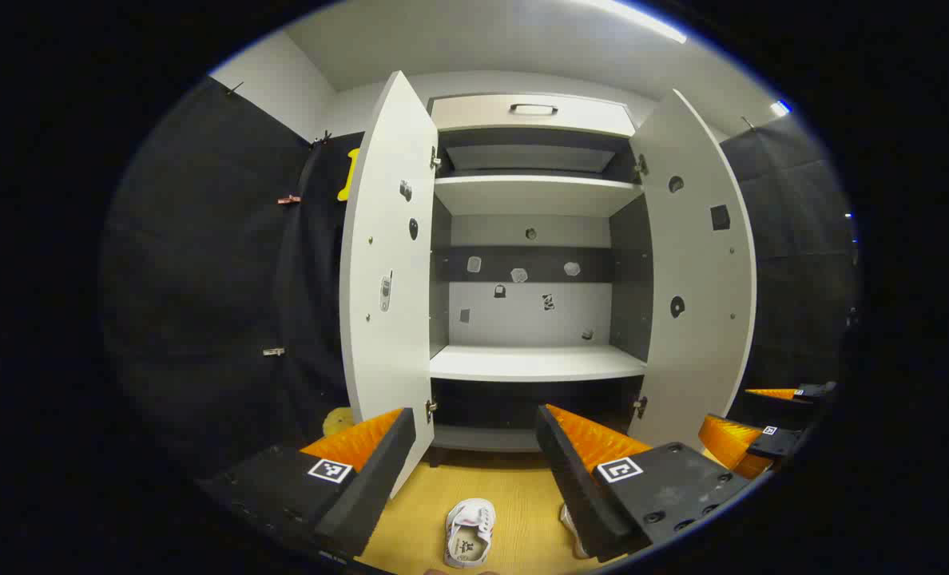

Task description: Grab one shoe with the right hand and put it into the shoe cabinet, grab the other shoe with the left hand and put it into the shoe cabinet; then close the right door with the right hand and the left door with the left hand.

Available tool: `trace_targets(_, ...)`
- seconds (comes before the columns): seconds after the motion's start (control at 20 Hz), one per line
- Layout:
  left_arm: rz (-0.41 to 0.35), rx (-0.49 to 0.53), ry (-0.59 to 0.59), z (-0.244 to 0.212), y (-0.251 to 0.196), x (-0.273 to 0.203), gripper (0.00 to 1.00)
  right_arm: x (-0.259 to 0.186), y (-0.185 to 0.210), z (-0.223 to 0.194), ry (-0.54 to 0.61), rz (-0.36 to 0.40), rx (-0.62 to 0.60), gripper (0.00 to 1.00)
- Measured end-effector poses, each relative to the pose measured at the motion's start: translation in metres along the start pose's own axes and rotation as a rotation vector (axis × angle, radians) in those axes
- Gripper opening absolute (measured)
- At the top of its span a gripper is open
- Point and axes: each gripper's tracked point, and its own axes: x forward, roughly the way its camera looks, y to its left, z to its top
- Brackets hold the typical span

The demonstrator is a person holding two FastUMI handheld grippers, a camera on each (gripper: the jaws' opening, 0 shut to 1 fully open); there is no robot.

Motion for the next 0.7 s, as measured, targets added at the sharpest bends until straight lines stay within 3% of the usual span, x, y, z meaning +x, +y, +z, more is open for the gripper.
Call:
trace_targets(0.25,-0.038,0.037,-0.003,0.003,-0.001,0.008,0.95,0.004,-0.003,-0.004,0.019,-0.034,0.002,0.98)
trace_targets(0.7,-0.137,0.014,-0.02,0.007,0.027,0.024,0.95,0.016,0.021,0.01,0.005,-0.141,-0.003,0.98)
